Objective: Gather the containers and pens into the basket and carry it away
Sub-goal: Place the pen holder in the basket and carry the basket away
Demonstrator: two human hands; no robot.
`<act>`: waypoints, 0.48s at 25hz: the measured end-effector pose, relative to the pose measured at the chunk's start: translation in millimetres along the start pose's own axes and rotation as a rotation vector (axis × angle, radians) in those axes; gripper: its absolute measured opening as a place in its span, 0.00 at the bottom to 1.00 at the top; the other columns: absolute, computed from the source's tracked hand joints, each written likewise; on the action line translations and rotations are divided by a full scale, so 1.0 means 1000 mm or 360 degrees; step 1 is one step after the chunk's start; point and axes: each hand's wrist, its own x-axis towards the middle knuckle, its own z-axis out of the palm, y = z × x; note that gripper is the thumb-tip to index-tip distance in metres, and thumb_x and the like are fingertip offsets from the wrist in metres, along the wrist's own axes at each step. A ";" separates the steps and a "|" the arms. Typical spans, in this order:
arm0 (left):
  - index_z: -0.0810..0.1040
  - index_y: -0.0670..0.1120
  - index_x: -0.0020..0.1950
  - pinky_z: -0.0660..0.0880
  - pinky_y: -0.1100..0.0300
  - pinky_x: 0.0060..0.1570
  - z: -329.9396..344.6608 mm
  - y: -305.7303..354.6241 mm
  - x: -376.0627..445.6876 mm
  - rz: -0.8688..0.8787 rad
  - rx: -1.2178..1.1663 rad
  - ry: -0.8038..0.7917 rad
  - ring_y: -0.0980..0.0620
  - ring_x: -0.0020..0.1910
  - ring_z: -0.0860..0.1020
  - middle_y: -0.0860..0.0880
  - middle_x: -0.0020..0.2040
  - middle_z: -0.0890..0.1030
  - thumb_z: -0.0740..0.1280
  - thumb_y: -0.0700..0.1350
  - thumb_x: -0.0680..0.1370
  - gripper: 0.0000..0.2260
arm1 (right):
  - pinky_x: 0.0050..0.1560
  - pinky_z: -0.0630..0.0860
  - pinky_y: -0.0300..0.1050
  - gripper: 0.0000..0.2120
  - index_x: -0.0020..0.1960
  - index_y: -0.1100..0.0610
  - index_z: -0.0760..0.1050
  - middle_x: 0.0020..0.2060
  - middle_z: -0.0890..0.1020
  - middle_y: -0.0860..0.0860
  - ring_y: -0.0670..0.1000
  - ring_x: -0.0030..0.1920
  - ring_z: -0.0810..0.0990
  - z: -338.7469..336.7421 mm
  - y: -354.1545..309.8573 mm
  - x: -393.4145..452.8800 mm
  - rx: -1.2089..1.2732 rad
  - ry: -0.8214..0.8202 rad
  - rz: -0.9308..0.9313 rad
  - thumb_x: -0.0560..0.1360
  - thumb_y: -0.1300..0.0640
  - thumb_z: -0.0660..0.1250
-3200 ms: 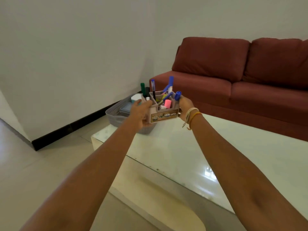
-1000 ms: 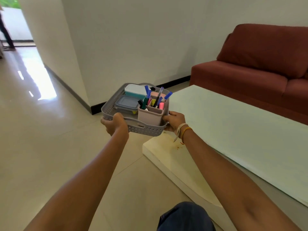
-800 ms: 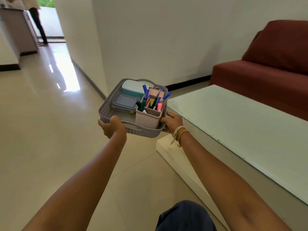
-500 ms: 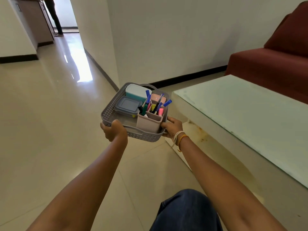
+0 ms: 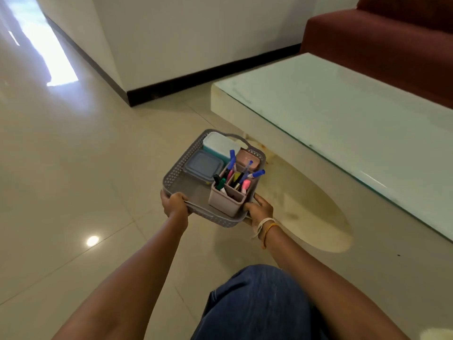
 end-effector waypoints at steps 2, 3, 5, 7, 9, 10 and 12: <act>0.69 0.57 0.59 0.78 0.47 0.43 0.024 -0.018 0.003 -0.0075 0.0092 -0.0221 0.47 0.39 0.73 0.44 0.52 0.74 0.54 0.29 0.67 0.29 | 0.43 0.82 0.53 0.32 0.66 0.55 0.76 0.43 0.83 0.54 0.58 0.43 0.80 -0.026 0.010 0.012 0.0107 0.0167 0.0001 0.66 0.76 0.60; 0.68 0.57 0.60 0.78 0.46 0.44 0.035 -0.027 0.004 -0.0122 0.0131 -0.0319 0.47 0.39 0.73 0.44 0.53 0.73 0.54 0.29 0.68 0.29 | 0.47 0.81 0.56 0.32 0.66 0.55 0.76 0.43 0.82 0.54 0.59 0.44 0.80 -0.039 0.016 0.018 0.0149 0.0254 -0.0012 0.66 0.76 0.60; 0.66 0.58 0.63 0.77 0.43 0.46 0.056 -0.045 0.003 -0.0240 0.0185 -0.0504 0.46 0.42 0.74 0.44 0.56 0.72 0.53 0.29 0.69 0.30 | 0.51 0.80 0.59 0.32 0.66 0.55 0.76 0.41 0.82 0.54 0.58 0.43 0.78 -0.064 0.022 0.026 0.0230 0.0397 -0.0033 0.66 0.77 0.60; 0.63 0.59 0.67 0.78 0.41 0.44 0.077 -0.058 0.001 -0.0330 0.0251 -0.0644 0.43 0.46 0.75 0.45 0.58 0.72 0.53 0.30 0.72 0.31 | 0.48 0.81 0.56 0.32 0.66 0.53 0.76 0.41 0.82 0.53 0.58 0.42 0.79 -0.086 0.024 0.031 0.0327 0.0528 -0.0025 0.67 0.76 0.61; 0.60 0.60 0.71 0.77 0.38 0.46 0.094 -0.066 -0.002 -0.0371 0.0281 -0.0736 0.40 0.52 0.75 0.45 0.60 0.70 0.52 0.30 0.74 0.32 | 0.45 0.81 0.53 0.30 0.65 0.52 0.76 0.47 0.84 0.55 0.59 0.45 0.81 -0.104 0.027 0.037 0.0406 0.0648 -0.0044 0.68 0.74 0.64; 0.59 0.59 0.71 0.76 0.36 0.49 0.103 -0.071 -0.001 -0.0386 0.0297 -0.0774 0.39 0.55 0.75 0.44 0.61 0.70 0.52 0.30 0.74 0.32 | 0.48 0.81 0.54 0.30 0.65 0.52 0.76 0.51 0.84 0.57 0.60 0.48 0.82 -0.109 0.028 0.040 0.0408 0.0695 -0.0064 0.68 0.73 0.66; 0.58 0.57 0.72 0.75 0.35 0.51 0.122 -0.079 -0.001 -0.0393 0.0345 -0.0814 0.38 0.57 0.74 0.43 0.61 0.70 0.52 0.30 0.76 0.30 | 0.55 0.79 0.61 0.28 0.65 0.55 0.77 0.55 0.83 0.59 0.63 0.53 0.81 -0.117 0.027 0.047 0.0372 0.0795 -0.0106 0.68 0.73 0.67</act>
